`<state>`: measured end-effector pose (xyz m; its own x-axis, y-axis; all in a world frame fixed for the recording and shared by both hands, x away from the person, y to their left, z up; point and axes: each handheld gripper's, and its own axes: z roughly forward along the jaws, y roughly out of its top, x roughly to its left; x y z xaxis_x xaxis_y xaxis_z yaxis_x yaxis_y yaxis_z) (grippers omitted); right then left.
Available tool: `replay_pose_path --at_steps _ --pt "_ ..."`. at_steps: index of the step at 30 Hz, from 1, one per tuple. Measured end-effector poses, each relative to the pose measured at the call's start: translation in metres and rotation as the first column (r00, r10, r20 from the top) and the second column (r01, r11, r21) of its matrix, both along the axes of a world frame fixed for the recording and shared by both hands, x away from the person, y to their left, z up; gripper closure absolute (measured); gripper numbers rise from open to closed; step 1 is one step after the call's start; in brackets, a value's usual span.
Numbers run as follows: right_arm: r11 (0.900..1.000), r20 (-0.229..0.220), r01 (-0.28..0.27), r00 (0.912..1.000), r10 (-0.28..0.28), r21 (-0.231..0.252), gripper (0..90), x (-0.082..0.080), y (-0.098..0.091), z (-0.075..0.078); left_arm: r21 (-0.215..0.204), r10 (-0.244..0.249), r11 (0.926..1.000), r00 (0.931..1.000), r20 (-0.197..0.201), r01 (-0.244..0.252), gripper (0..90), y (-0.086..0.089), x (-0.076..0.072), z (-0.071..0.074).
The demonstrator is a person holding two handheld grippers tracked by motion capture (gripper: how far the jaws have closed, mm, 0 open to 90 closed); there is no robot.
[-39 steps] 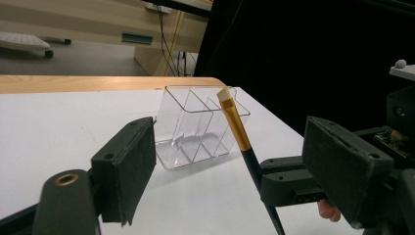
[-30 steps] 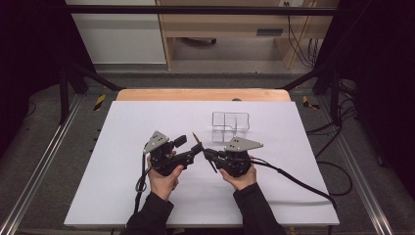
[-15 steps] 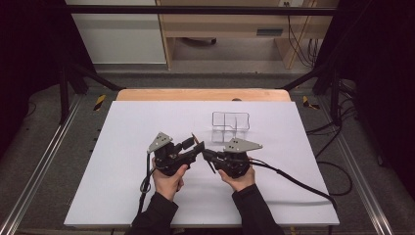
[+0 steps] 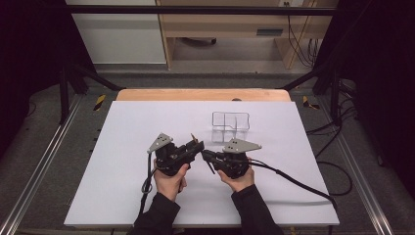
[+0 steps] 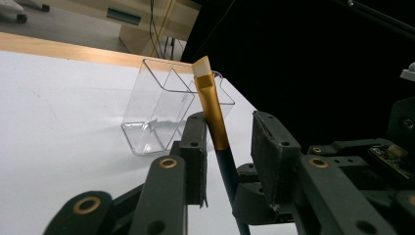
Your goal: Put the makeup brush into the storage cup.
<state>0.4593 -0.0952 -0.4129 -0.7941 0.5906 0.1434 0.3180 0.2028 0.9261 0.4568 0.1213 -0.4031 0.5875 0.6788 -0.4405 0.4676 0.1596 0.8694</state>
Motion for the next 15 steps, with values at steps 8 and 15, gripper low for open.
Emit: replay_pose_path --at_steps 8,15 --pt "1.0 0.0 -0.001 1.0 0.001 -0.004 84.1 0.0001 0.0005 -0.0009 -0.006 0.007 1.0 1.0 -0.004 -0.007 73.9 -0.001 -0.0008 -0.0003" --pt "0.9999 0.003 -0.006 1.0 0.006 0.013 84.0 -0.0011 0.0013 -0.001 -0.015 0.004 0.9999 0.9999 0.015 -0.003 82.3 -0.0003 -0.003 0.0009"
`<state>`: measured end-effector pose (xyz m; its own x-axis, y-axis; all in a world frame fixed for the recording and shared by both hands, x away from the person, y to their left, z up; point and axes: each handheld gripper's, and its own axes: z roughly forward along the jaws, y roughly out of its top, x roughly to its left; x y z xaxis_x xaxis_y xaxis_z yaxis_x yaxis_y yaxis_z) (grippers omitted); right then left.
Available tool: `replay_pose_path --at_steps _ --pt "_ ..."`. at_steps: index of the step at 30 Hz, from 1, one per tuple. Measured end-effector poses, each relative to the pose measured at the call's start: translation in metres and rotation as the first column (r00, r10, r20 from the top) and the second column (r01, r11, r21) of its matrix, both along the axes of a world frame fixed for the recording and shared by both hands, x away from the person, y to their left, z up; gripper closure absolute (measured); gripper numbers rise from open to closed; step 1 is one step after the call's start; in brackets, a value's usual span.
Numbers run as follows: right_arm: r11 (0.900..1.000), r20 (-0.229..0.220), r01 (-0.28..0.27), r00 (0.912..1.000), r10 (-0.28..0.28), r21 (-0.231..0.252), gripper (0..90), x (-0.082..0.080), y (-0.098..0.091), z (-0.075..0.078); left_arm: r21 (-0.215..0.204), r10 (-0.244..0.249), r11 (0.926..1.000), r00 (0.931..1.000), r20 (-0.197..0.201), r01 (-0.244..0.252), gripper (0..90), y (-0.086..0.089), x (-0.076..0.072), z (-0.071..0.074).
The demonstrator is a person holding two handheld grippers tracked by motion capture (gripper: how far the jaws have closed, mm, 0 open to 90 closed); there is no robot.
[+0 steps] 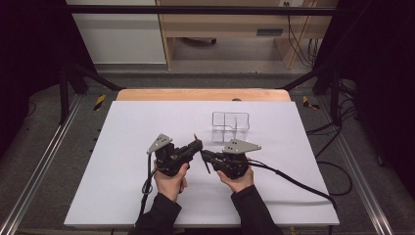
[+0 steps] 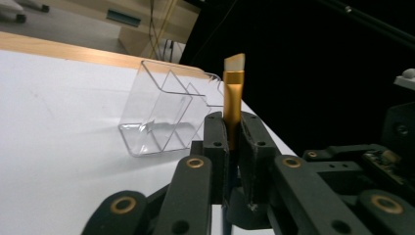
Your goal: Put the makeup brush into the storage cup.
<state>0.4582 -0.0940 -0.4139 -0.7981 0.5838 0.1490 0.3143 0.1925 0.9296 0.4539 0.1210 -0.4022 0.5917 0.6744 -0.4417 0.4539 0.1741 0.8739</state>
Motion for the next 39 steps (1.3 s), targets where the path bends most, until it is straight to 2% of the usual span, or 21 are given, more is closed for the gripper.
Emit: replay_pose_path --at_steps 6,12,17,22,29,35,39 --pt "1.0 -0.003 0.0 1.0 0.0 0.005 83.0 0.0 0.0 0.001 0.019 -0.005 0.9998 0.9998 0.021 0.005 82.7 0.001 -0.001 0.001" --pt "0.9999 -0.021 0.006 0.9997 -0.006 -0.011 70.4 0.0 -0.002 0.002 0.048 -0.004 0.9989 0.9991 0.041 0.002 82.8 0.001 -0.003 0.003" --pt "0.9999 -0.033 0.01 0.9994 -0.011 -0.012 68.3 0.003 -0.001 0.001 0.082 -0.019 0.9966 0.9982 0.058 0.014 82.8 -0.006 -0.006 0.004" --pt "0.9999 -0.043 0.011 0.999 -0.012 -0.008 71.2 0.003 -0.002 0.002 0.1 -0.032 0.9947 0.9978 0.058 0.026 82.8 -0.011 -0.007 0.003" --pt "1.0 -0.058 0.003 0.9983 -0.003 0.0 82.5 0.003 -0.001 0.002 0.117 -0.037 0.9927 0.9976 0.058 0.03 82.8 -0.013 -0.007 0.003" --pt "1.0 -0.062 0.003 0.998 -0.003 0.003 83.6 0.002 -0.001 0.002 0.116 -0.05 0.9923 0.9971 0.057 0.043 82.3 -0.013 -0.005 0.004" --pt "0.9999 -0.061 0.013 0.998 -0.013 0.003 83.7 0.002 -0.002 0.003 0.124 -0.06 0.9908 0.9967 0.055 0.052 73.2 -0.009 -0.004 0.006"
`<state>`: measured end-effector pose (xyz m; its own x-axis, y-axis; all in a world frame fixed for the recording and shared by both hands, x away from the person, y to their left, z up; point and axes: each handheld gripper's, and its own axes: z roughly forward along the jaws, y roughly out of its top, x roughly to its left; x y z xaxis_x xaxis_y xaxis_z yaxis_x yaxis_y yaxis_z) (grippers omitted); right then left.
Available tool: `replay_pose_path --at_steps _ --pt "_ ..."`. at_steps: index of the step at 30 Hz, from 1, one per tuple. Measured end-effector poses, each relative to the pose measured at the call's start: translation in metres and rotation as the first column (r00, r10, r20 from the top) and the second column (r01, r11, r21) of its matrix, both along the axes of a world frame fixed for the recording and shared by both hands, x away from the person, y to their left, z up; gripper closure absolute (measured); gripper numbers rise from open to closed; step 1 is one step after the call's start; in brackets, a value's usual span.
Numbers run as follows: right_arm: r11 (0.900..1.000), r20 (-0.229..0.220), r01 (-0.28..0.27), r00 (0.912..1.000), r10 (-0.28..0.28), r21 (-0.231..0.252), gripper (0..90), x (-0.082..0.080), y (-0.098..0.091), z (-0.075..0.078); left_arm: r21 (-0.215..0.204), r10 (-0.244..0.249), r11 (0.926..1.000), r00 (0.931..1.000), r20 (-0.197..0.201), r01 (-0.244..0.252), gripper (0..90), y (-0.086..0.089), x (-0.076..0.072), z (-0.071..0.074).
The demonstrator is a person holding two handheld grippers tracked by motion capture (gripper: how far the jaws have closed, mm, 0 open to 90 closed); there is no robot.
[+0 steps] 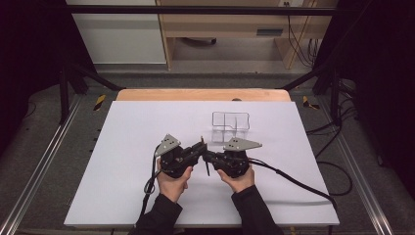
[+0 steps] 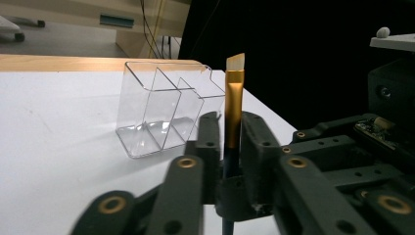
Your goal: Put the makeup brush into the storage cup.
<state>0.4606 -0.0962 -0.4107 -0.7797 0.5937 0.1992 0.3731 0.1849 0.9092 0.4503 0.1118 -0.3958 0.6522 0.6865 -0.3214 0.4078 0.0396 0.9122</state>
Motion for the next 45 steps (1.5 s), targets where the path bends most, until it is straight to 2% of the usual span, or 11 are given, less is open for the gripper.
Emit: replay_pose_path --at_steps 7,14,24,27,34,42,45 --pt "0.9993 -0.007 0.034 0.9994 -0.034 -0.013 83.7 0.002 -0.002 0.001 0.027 0.011 0.9996 0.9995 0.03 -0.011 48.7 0.015 -0.001 0.01" --pt "0.998 0.004 0.06 0.9982 -0.059 -0.021 83.7 0.004 -0.005 0.003 0.077 0.004 0.997 0.9988 0.048 -0.008 34.3 0.035 -0.001 0.014" --pt "0.9964 0.02 0.082 0.9964 -0.082 -0.02 83.6 0.004 -0.008 0.006 0.169 0.016 0.9853 0.9975 0.069 -0.027 23.2 0.059 -0.008 0.008" --pt "0.9957 0.023 0.092 0.9955 -0.091 -0.009 83.6 0.005 -0.012 0.007 0.18 0.023 0.9832 0.9977 0.065 -0.034 20.5 0.067 -0.009 0.003" --pt "0.9939 0.035 0.111 0.9932 -0.111 0.0 83.5 0.006 -0.019 0.012 0.221 0.058 0.973 0.9974 0.044 -0.066 15.5 0.084 -0.011 -0.009" --pt "0.9918 0.051 0.127 0.9905 -0.127 0.016 83.5 0.01 -0.025 0.018 0.248 0.12 0.9607 0.992 0.04 -0.126 9.6 0.101 -0.015 -0.018" --pt "0.9904 0.054 0.136 0.9891 -0.137 0.026 83.5 0.013 -0.027 0.02 0.254 0.127 0.9583 0.9914 0.033 -0.131 8.4 0.107 -0.016 -0.021"
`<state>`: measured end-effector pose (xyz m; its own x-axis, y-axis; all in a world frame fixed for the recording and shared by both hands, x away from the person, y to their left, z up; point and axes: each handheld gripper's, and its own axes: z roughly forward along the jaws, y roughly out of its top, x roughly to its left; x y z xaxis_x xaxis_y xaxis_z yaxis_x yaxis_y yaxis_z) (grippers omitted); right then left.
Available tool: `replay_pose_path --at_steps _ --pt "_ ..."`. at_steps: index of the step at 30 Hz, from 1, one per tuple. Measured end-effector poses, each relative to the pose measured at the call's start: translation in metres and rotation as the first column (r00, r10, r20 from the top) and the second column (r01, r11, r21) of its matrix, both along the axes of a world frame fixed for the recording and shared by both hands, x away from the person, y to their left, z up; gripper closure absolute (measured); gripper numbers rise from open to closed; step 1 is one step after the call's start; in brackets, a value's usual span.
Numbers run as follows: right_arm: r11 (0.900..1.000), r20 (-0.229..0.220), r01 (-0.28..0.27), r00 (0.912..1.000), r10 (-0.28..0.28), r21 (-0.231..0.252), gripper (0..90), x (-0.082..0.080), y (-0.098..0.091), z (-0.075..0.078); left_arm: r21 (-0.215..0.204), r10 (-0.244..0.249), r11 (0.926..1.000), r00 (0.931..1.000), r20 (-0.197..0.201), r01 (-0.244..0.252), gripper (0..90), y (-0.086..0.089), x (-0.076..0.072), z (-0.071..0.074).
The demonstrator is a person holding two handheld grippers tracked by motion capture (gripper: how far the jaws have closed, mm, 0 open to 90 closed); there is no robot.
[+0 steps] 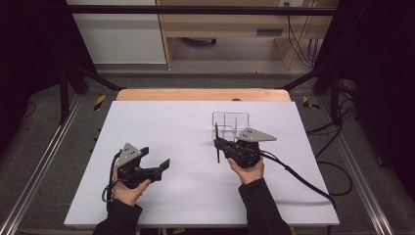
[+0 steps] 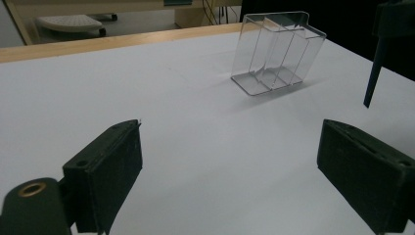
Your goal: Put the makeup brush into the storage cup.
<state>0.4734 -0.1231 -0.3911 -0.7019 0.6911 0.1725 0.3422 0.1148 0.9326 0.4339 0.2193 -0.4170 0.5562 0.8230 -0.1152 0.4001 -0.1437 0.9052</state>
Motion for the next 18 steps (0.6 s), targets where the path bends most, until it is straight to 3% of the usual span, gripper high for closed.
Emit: replay_pose_path --at_steps 5,18 --pt "0.9997 0.011 0.02 0.9997 -0.02 0.01 83.5 0.005 -0.004 0.003 0.027 0.015 0.9995 0.9999 -0.003 -0.015 7.5 0.009 -0.001 -0.004" --pt "0.9954 0.034 0.072 0.9966 -0.075 0.063 83.5 0.02 -0.02 0.019 0.051 0.029 0.9983 0.9994 -0.02 -0.028 7.2 0.014 0.0 -0.008"
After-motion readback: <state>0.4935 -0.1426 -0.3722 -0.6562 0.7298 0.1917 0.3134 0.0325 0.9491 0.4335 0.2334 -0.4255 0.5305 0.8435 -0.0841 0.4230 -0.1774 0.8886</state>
